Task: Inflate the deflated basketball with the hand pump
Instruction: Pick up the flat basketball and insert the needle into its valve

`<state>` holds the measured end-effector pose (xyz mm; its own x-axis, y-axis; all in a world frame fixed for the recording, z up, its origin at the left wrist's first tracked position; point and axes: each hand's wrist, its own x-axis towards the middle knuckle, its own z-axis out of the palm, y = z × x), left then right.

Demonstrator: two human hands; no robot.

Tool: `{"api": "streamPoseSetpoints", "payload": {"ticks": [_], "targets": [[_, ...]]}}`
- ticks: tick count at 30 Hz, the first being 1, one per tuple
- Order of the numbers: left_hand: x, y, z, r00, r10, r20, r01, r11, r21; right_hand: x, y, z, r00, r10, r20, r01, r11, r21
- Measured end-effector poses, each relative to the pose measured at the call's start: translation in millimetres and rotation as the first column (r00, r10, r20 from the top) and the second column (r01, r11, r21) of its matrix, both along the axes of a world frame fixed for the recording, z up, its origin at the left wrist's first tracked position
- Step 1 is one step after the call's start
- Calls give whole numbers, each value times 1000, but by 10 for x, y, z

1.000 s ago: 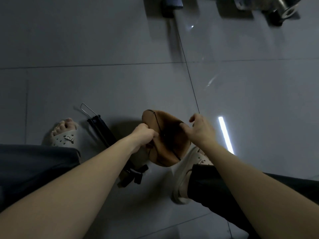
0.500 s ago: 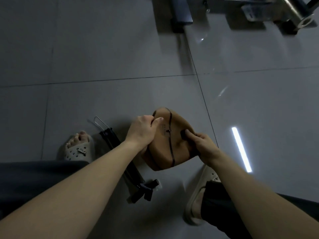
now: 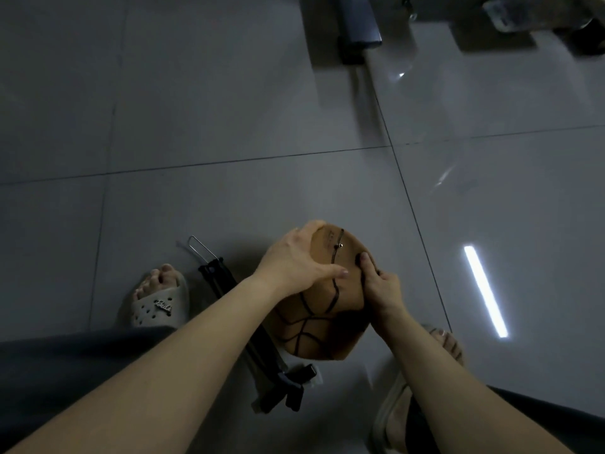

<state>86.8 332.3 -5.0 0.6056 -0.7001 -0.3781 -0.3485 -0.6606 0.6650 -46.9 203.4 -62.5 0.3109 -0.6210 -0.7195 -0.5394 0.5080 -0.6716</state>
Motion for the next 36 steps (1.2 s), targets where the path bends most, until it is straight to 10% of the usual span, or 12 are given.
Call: {"api": "streamPoseSetpoints", "payload": {"ticks": [3,13,19,22,30,36], "targets": [[62,-54,-20,985,120,-127,-119,993,18,66,31,-35,998,-62,17,60,991,116],[215,-405,-181,951,-12,310,-63,971,230,69,-162,-202,989,-119,-86,134,971,196],[335,-404,-49,982,133,-132,-132,991,23,-44,-269,-213,985,-162,-67,172,967,187],[447,7,-204,960,272,-59,-269,961,64,-95,-192,-263,964,-220,-151,246,952,184],[105,1137,-1196,499,863,-78,-741,472,477,-393,1,-579,902,-341,-264,418,841,342],[-169,1114,-1715,345,905,-251,-668,424,612,-432,287,-555,922,-303,-240,371,870,326]]}}
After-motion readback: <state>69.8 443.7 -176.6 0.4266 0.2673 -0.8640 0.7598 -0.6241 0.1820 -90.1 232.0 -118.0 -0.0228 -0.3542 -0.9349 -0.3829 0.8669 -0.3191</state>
